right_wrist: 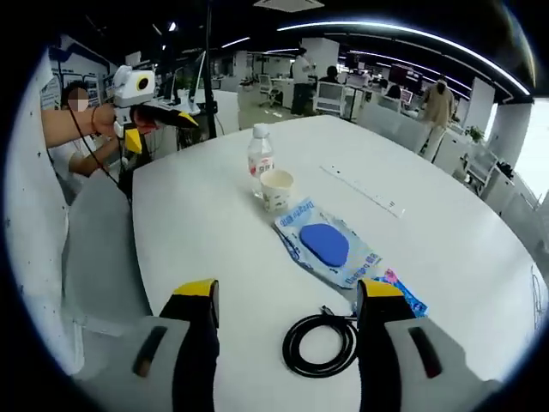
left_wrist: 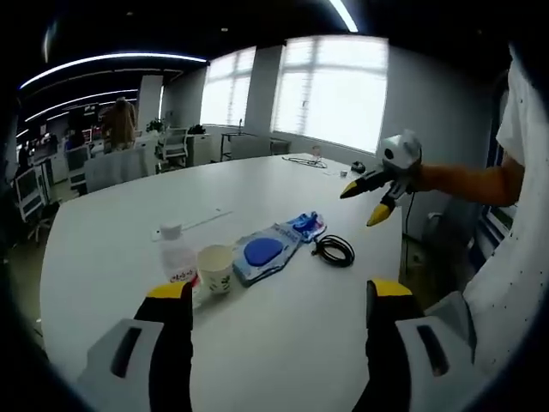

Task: Arrange the tabletop items into an orderly group along one side of the table until the central work area is clear of visible clutter.

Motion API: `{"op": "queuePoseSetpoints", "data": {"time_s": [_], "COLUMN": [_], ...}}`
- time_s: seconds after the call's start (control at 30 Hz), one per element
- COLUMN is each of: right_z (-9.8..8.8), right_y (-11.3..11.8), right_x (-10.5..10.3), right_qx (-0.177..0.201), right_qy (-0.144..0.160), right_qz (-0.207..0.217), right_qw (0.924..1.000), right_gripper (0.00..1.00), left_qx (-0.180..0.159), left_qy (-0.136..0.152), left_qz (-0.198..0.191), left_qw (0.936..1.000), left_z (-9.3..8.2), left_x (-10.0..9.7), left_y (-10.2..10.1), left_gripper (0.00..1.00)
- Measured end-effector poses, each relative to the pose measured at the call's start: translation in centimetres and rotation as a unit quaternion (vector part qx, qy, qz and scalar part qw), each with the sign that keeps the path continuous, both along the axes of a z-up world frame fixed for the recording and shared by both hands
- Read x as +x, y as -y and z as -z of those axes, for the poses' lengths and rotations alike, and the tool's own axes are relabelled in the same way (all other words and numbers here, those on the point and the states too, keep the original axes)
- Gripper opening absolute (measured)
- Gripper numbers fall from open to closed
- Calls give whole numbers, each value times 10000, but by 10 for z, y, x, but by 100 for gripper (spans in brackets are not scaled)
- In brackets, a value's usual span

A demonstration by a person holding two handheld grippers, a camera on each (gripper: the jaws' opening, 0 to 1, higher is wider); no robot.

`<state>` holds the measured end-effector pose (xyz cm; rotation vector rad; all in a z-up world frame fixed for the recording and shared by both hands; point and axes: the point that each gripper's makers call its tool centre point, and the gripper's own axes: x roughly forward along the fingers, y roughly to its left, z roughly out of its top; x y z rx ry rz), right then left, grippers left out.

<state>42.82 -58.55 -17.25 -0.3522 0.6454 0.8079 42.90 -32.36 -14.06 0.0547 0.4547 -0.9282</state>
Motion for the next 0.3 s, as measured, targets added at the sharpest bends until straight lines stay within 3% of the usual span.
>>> {"op": "queuePoseSetpoints", "data": {"time_s": [0.3], "right_z": [-3], "right_y": [48], "right_x": [-22], "right_qx": [89], "right_qy": [29], "right_qz": [462], "right_qw": [9989], "right_gripper": [67], "left_qx": [11], "left_qy": [38], "left_qz": [-29], "left_qw": [10000], "left_z": [-1], "left_x": [-7], "left_y": [16], "left_gripper": [90]}}
